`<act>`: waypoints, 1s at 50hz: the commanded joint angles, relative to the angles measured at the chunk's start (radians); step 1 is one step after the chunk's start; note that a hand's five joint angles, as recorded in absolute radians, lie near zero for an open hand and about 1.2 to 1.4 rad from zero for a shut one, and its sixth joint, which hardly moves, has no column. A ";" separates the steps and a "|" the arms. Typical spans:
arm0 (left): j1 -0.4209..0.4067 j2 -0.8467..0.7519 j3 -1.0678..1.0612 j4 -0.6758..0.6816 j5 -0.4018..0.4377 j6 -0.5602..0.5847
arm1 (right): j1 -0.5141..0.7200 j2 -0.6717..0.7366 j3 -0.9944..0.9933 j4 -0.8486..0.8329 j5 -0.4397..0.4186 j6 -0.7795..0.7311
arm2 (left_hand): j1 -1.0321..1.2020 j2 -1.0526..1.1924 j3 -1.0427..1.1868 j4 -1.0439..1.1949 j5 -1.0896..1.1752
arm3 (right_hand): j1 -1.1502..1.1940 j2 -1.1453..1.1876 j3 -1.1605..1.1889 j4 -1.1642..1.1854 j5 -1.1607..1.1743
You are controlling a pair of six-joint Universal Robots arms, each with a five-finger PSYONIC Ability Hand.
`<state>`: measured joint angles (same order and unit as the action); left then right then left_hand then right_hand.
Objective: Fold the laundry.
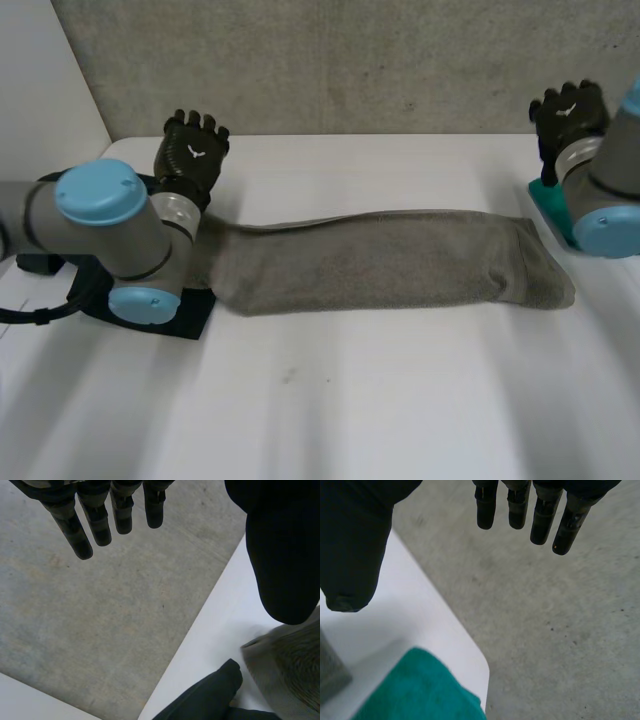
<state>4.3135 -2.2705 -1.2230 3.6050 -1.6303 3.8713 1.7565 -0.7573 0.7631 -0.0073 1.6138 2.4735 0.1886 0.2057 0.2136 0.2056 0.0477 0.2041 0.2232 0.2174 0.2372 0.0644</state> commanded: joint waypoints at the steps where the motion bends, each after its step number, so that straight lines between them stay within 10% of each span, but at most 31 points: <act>1: 0.002 0.170 -0.199 -0.051 0.010 -0.105 | -0.035 -0.236 0.304 0.101 -0.096 0.074 | -0.014 -0.031 -0.039 -0.031 -0.048 | -0.030 -0.049 -0.043 -0.063 -0.064; 8: 0.003 0.312 -0.394 -0.127 0.093 -0.288 | -0.115 -0.307 0.537 0.242 -0.167 0.074 | -0.014 -0.031 -0.039 -0.031 -0.048 | -0.030 -0.049 -0.043 -0.063 -0.064; 20: 0.003 0.342 -0.504 -0.134 0.145 -0.375 | -0.189 -0.234 0.717 -0.002 -0.273 0.091 | -0.014 -0.031 -0.039 -0.031 -0.048 | 0.060 0.041 0.047 0.027 0.025; 23: 0.005 0.338 -0.504 -0.134 0.145 -0.375 | -0.189 -0.182 0.702 -0.036 -0.272 0.100 | -0.014 -0.031 -0.039 -0.031 -0.048 | 0.218 0.199 0.205 0.185 0.183; 28: 0.006 0.335 -0.504 -0.134 0.142 -0.375 | -0.190 -0.120 0.651 -0.046 -0.236 0.108 | -0.014 -0.031 -0.039 -0.031 -0.048 | 1.189 1.169 1.175 1.155 1.154; 39: 0.025 0.381 -0.509 -0.140 0.139 -0.375 | -0.319 -0.272 0.683 -0.099 -0.183 0.039 | -0.014 -0.031 -0.039 -0.031 -0.048 | 1.192 1.173 1.179 1.159 1.157; 50: 0.080 0.448 -0.567 -0.144 0.150 -0.380 | -0.485 -0.313 0.668 -0.109 -0.184 -0.364 | -0.014 -0.031 -0.039 -0.031 -0.048 | 1.192 1.173 1.179 1.159 1.157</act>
<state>4.3733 -1.8431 -1.7631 3.4618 -1.4845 3.4942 1.3146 -1.0698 1.4457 -0.1090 1.4368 2.2993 0.1886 0.2057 0.2136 0.2056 0.0477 0.9823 1.1763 1.1736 1.1903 0.9697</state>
